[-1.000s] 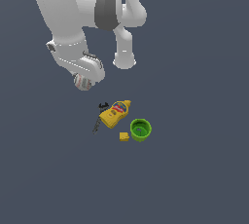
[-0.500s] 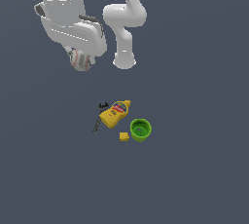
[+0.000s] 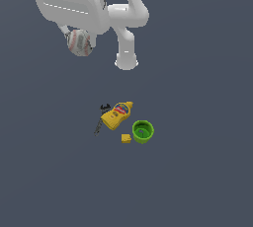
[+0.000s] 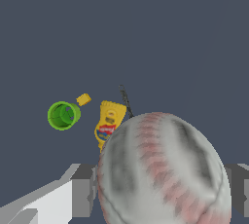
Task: Pick up a designated object from a clutter of objects.
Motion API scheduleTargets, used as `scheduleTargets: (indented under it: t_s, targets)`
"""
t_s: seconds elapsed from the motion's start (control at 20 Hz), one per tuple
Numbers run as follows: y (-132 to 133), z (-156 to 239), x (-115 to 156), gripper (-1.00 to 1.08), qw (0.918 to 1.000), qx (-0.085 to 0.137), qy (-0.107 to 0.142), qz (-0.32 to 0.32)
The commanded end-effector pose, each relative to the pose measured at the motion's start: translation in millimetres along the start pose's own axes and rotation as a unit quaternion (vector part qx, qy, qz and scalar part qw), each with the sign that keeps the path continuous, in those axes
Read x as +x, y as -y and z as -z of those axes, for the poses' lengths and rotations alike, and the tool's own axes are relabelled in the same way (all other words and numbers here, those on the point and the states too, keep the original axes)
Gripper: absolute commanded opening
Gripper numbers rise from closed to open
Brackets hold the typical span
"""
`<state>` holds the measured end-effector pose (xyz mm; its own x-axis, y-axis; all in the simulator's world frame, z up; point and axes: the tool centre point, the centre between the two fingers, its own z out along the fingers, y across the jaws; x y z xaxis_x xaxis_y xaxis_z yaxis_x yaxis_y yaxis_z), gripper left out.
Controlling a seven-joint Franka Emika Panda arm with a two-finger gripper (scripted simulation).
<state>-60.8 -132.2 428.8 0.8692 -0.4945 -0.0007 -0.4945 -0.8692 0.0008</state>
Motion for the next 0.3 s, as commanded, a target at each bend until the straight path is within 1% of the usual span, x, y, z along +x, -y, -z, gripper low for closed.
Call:
scheduleTargets:
  t_s: [0.0,0.25]
  targets:
    - [1.5,9.2,0.1,-1.0,1.0,0.0,0.0,0.0]
    - [2.7,14.9,0.3,-1.0,1.0,0.0,0.0,0.0]
